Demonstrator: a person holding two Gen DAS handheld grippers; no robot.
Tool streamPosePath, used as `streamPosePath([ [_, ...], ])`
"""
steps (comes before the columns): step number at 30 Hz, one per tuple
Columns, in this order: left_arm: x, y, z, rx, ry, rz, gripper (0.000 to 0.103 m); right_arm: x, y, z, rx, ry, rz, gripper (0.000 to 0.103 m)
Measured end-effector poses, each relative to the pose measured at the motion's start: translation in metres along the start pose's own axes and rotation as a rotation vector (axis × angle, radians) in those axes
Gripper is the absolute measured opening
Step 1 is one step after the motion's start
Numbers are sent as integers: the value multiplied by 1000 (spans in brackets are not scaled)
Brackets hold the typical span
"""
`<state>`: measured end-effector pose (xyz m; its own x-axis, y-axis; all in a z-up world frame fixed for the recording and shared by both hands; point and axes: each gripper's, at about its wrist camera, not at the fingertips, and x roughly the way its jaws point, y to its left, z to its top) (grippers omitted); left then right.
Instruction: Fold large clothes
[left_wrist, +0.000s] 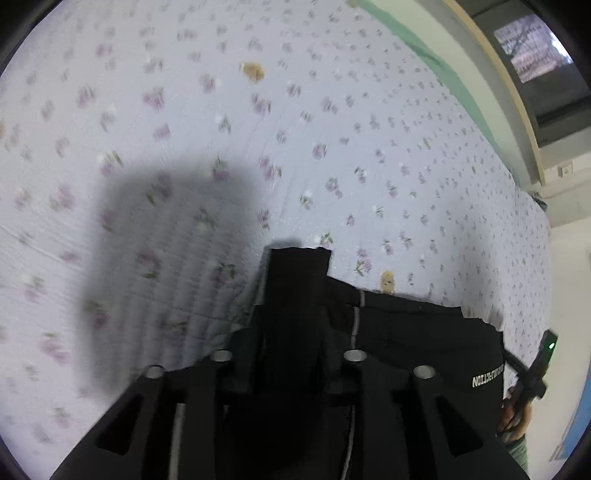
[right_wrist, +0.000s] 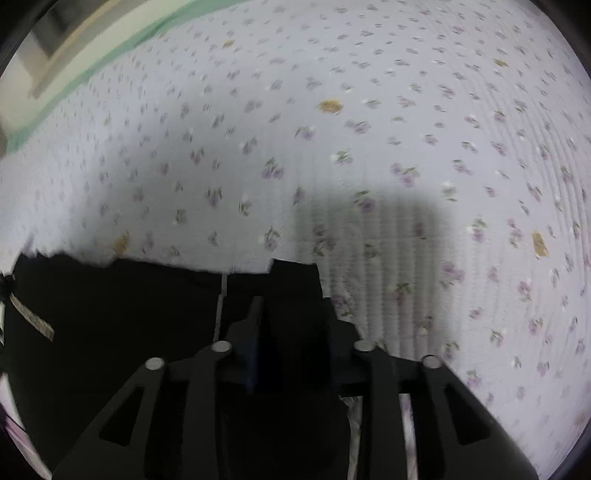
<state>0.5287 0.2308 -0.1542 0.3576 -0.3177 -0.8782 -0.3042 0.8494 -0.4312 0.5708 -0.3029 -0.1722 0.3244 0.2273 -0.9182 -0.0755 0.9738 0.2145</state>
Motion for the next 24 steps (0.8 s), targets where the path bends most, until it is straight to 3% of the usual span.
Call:
streamPosePath([
  [2,-32,-5,-3,45,-48,18,46,-25,-2,-2,19,-36,28,37],
  [4,-67,-11,-11,71,-99,31,51,-60,2,-9,13,-84,43,47],
  [6,-96,-17,-19,90,-147,32,56,-98,16,-26,-10,-142,73,70],
  [8,-122,-34,-40,135,-176,16,59,-117,36,-39,-32,-161,107,73],
  [11,-143,-63,-77,223,-174,-11,64,-126,70,-72,-61,-116,183,73],
  [13,-143,-87,-105,276,-163,-24,67,-122,102,-99,-108,-71,203,73],
  [18,-103,-146,-186,424,-88,-36,67,-99,149,-144,-203,-23,103,73],
  [21,-69,-155,-213,428,-53,-42,67,-73,160,-164,-261,-15,20,73],
  [24,-25,-146,-225,421,-12,39,67,-47,159,-173,-276,13,-7,73],
])
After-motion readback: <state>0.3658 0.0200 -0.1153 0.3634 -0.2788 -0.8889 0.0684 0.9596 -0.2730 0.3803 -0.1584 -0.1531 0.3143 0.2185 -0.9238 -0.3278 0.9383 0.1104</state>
